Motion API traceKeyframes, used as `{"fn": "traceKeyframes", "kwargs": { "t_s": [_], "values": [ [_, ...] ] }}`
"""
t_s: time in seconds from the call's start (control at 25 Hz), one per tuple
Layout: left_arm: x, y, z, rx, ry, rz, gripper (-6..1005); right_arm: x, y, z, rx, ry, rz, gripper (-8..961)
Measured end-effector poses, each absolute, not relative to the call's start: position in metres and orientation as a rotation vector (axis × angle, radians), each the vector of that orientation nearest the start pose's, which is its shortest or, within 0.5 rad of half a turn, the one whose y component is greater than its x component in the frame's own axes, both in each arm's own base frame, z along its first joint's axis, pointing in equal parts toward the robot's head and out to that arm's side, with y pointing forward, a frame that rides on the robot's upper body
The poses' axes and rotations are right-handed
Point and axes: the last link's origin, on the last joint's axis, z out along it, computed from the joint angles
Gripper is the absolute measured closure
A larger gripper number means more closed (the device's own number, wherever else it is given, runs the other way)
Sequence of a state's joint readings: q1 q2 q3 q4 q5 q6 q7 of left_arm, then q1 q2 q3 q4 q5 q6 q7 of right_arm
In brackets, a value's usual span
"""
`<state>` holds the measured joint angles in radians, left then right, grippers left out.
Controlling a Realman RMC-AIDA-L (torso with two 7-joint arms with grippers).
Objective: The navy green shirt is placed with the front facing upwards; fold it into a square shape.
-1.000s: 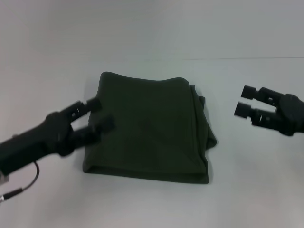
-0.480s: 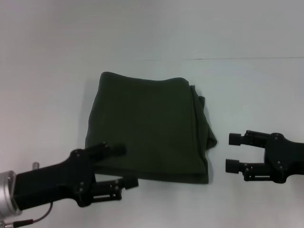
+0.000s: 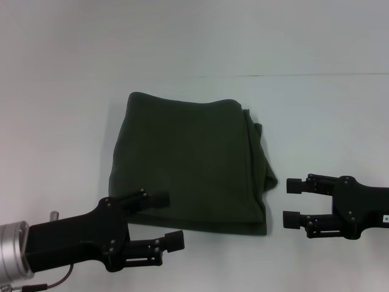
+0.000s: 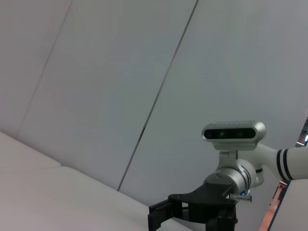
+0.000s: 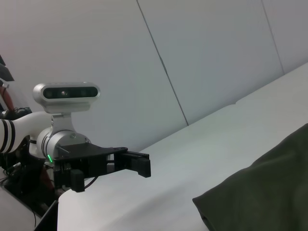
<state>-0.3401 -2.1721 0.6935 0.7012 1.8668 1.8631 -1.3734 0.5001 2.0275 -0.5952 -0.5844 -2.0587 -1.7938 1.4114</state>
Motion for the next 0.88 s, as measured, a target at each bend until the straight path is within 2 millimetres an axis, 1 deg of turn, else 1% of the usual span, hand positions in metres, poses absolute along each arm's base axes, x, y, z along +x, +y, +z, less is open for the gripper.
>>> {"fn": "traceKeyframes", "kwargs": {
  "t_s": [0.88],
  "values": [
    [-0.2557,0.2504,-0.0121,-2.755,-0.711,-1.153,78,0.2705,0.2968,0.0137,-2.835,0.751,0.863,52]
  ]
}}
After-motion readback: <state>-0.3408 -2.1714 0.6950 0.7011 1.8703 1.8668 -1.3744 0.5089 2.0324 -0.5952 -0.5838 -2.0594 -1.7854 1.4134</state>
